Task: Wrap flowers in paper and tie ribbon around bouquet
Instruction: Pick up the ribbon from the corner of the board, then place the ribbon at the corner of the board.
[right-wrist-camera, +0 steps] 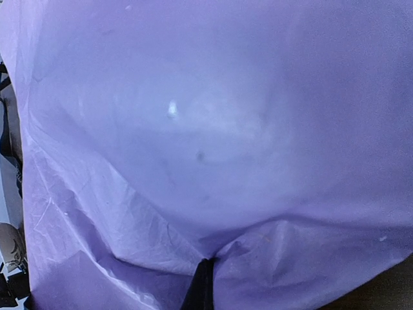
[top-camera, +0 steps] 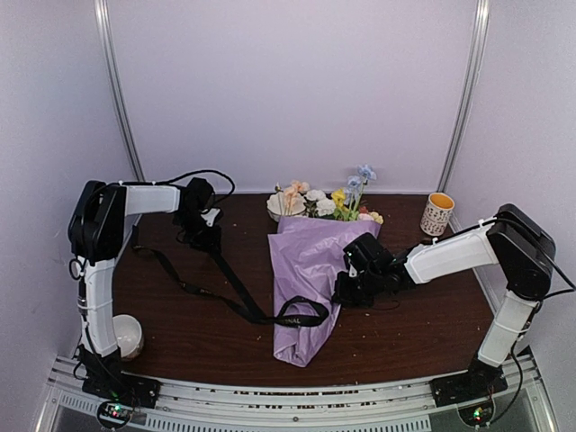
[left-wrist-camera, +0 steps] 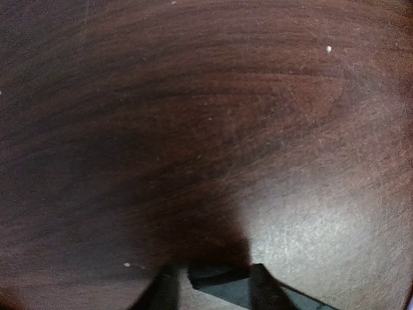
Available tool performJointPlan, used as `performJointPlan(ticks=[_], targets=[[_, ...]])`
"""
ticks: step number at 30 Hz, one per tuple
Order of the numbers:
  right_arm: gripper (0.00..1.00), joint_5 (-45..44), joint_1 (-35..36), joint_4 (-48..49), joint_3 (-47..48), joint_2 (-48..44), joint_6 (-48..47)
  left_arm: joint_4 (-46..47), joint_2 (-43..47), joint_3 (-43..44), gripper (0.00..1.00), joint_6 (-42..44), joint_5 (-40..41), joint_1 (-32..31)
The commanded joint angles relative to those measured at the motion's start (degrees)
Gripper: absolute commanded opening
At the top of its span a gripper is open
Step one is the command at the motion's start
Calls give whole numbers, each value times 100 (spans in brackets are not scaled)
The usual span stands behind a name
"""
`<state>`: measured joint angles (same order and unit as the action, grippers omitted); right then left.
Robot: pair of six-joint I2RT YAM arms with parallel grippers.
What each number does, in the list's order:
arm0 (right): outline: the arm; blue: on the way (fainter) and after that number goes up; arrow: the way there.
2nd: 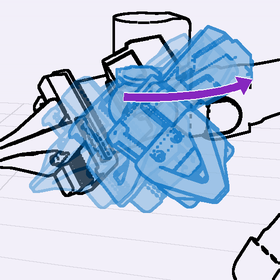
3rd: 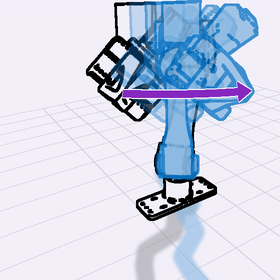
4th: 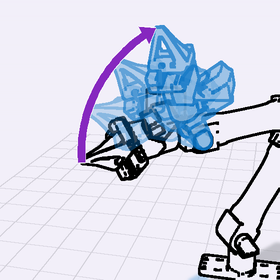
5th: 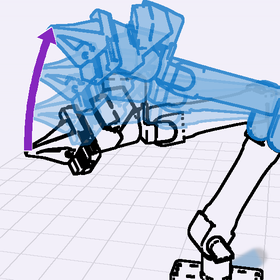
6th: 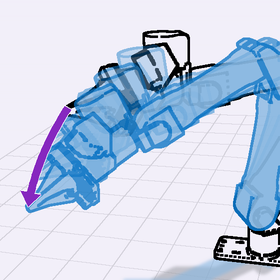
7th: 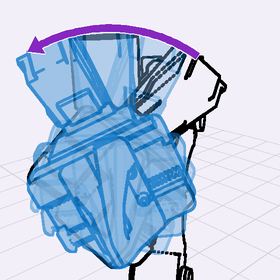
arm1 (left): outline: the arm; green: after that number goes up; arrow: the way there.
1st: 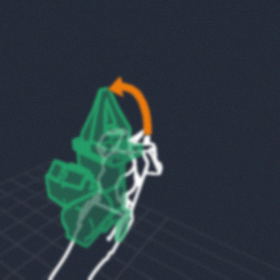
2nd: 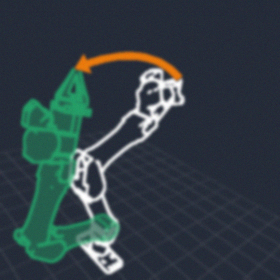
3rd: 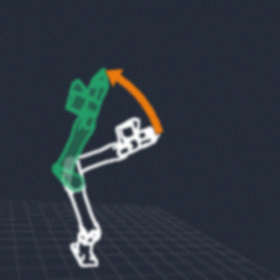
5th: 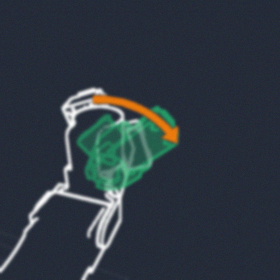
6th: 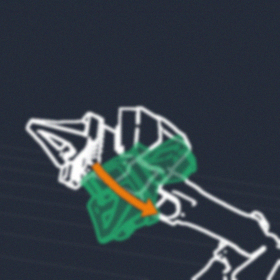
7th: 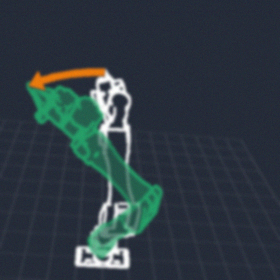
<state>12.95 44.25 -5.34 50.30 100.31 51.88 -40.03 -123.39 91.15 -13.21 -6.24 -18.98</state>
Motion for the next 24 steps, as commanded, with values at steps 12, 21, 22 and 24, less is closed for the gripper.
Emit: performJointPlan(ticks=[12, 21, 22, 24], targets=[[0, -162, -46, -245, 86, -119, -80, 929, 1070, -297, 0, 751, 64, -314], [0, -31, -85, -352, 386, -90, -169, 1756, 4111, -1061, 0, 2911, -2036, -1838], [0, 1, -102, -352, 446, -58, -176, 1714, 4322, -1053, 0, 3021, -2397, -2098], [0, 38, -122, -395, 587, -15, -206, 1720, 4745, -1012, 0, 3008, -3548, -2220]])
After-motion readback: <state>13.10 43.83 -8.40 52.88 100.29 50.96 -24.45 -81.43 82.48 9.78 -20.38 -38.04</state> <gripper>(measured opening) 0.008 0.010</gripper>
